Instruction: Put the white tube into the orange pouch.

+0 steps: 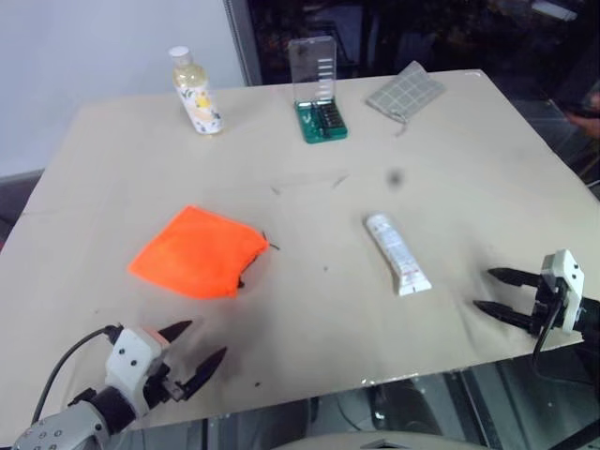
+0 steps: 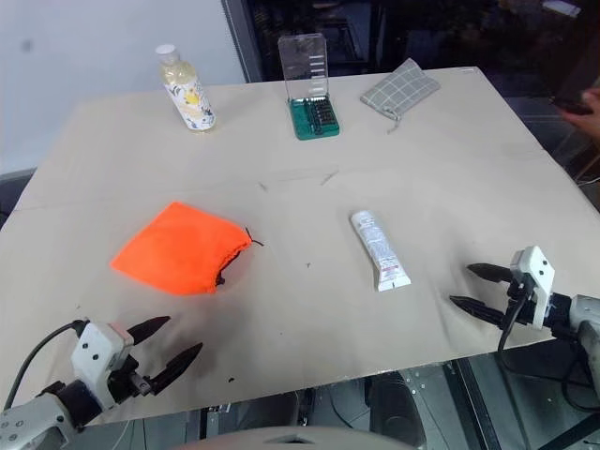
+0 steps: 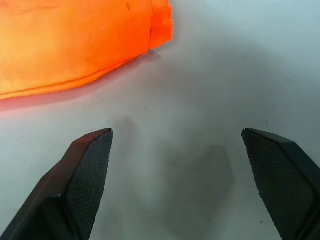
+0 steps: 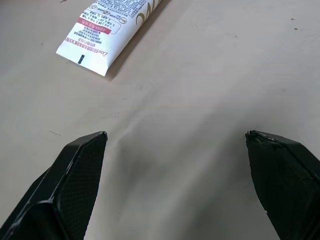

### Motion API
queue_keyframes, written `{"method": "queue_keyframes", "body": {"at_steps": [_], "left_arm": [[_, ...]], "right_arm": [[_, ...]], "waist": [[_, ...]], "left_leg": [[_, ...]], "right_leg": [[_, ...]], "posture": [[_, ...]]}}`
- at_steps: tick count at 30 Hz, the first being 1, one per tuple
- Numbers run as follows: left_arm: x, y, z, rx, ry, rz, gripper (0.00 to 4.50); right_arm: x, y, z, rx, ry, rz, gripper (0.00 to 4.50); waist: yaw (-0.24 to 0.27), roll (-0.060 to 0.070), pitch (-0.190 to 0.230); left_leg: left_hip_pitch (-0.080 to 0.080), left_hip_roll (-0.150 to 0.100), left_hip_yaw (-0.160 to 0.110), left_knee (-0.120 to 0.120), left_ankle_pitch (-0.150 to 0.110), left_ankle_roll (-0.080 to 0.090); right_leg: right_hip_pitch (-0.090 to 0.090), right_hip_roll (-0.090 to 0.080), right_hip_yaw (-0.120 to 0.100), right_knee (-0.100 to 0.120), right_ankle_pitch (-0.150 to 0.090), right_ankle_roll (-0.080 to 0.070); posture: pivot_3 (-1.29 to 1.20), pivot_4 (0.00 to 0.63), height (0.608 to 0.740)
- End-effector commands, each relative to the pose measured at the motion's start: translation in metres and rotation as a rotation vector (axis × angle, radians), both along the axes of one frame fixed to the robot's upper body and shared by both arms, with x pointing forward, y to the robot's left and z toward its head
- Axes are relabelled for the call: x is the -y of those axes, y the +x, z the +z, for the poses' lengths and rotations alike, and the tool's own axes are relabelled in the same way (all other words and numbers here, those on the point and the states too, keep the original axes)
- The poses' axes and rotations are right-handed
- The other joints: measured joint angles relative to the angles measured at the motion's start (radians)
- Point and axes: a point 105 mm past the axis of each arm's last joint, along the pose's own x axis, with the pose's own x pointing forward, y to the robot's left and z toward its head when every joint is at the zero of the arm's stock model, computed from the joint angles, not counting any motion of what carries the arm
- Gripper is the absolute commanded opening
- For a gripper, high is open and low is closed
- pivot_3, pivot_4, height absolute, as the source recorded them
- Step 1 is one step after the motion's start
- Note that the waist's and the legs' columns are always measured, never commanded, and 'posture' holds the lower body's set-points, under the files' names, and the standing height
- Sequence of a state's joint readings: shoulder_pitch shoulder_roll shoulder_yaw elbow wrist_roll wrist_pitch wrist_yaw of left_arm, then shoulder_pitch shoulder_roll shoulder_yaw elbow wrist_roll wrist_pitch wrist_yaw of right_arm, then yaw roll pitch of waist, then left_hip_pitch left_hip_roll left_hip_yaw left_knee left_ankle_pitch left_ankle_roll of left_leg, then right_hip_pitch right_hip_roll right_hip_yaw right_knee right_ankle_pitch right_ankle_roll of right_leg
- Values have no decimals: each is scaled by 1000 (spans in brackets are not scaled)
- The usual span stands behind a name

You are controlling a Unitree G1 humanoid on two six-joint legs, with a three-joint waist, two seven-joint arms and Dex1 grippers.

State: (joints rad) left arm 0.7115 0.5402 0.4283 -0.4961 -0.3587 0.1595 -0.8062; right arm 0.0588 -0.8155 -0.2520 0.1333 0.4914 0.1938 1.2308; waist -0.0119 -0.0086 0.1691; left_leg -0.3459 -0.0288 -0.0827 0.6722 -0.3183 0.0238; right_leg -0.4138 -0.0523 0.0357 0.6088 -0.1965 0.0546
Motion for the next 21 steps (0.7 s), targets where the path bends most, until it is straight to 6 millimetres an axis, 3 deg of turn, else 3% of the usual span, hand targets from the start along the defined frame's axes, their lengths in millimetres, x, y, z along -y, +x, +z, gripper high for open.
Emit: {"method": "queue_keyframes", "body": {"at_steps": [1, 13, 21], "left_arm": [[4, 1, 10, 52, -18, 9, 4272], [7, -1, 13, 68, -58, 51, 4272], [24, 7, 15, 94, -120, 39, 4272]], "right_arm": [[4, 3, 13, 50, -16, 11, 4479], [3, 7, 10, 53, -34, 38, 4479], [0, 7, 8, 61, -26, 40, 4479]], "waist": [[0, 0, 0], [0, 0, 0], [0, 0, 0]], "left_leg": [[0, 0, 0, 0, 0, 0], [1, 0, 2, 0, 0, 0], [1, 0, 3, 0, 0, 0]], "right_leg": [[0, 0, 0, 0, 0, 0], [0, 0, 2, 0, 1, -1], [0, 0, 2, 0, 1, -1]], "posture": [[0, 150, 740], [0, 150, 740], [0, 150, 740]]}}
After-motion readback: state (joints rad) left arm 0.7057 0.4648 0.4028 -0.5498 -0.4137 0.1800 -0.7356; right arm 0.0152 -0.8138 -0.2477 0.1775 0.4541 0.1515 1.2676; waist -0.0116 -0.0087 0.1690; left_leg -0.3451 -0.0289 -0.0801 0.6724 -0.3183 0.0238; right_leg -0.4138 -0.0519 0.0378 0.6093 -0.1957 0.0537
